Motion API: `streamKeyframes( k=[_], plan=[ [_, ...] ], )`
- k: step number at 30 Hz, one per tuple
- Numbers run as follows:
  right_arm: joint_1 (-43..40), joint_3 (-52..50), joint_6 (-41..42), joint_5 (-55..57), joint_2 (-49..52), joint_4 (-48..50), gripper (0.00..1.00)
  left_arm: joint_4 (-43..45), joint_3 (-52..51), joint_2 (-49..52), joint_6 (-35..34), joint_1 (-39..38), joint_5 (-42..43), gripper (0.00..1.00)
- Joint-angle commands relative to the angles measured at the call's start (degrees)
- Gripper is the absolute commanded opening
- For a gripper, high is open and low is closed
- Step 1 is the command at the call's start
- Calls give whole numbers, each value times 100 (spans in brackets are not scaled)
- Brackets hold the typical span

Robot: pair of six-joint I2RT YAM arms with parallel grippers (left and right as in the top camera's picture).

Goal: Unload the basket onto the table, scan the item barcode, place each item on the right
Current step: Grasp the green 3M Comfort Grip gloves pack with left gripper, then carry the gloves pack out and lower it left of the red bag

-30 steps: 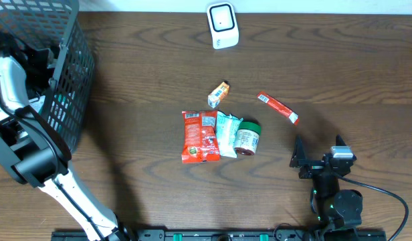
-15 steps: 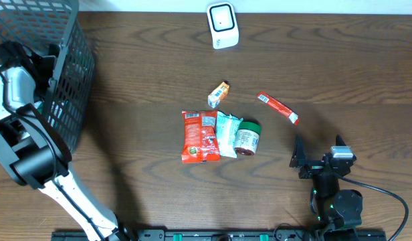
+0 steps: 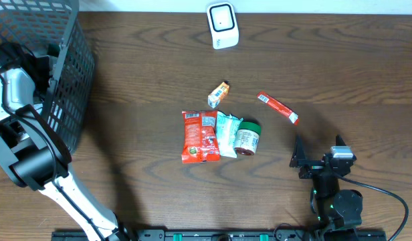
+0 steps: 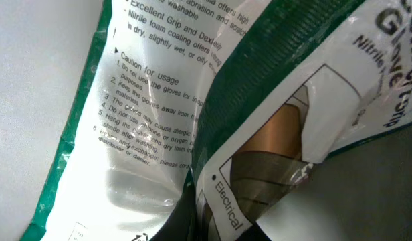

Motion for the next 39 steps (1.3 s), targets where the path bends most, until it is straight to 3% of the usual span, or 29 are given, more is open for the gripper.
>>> streamKeyframes(
  k=[1,13,18,22,26,30,39],
  plan=[
    [-68,-7,-24,52,-24,-22,99,-66,129,-549,-750,-24,94,7],
    [-68,-7,-22,55,-24,-20,99,439,153,-4155,-2789,-24,-737,7],
    [-68,-7,-24,55,-24,-20,99,-352,149,-5410,-3241,-208,-26,7],
    [-68,-7,-24,55,-24,-20,99,-1794,101,-6151,-3298,-577,896,7],
    [-68,-7,-24,55,-24,-20,99,-2653,-293,-6474,-3289,-1174,1366,7],
    [-68,-7,-24,55,-24,-20,99,-2857,-1047,-6575,-3318,-1834,1362,7],
    [-68,-7,-24,52,-24,-20,99,-1443,-3392,-6295,-4052,-3051,1231,7]
  ],
)
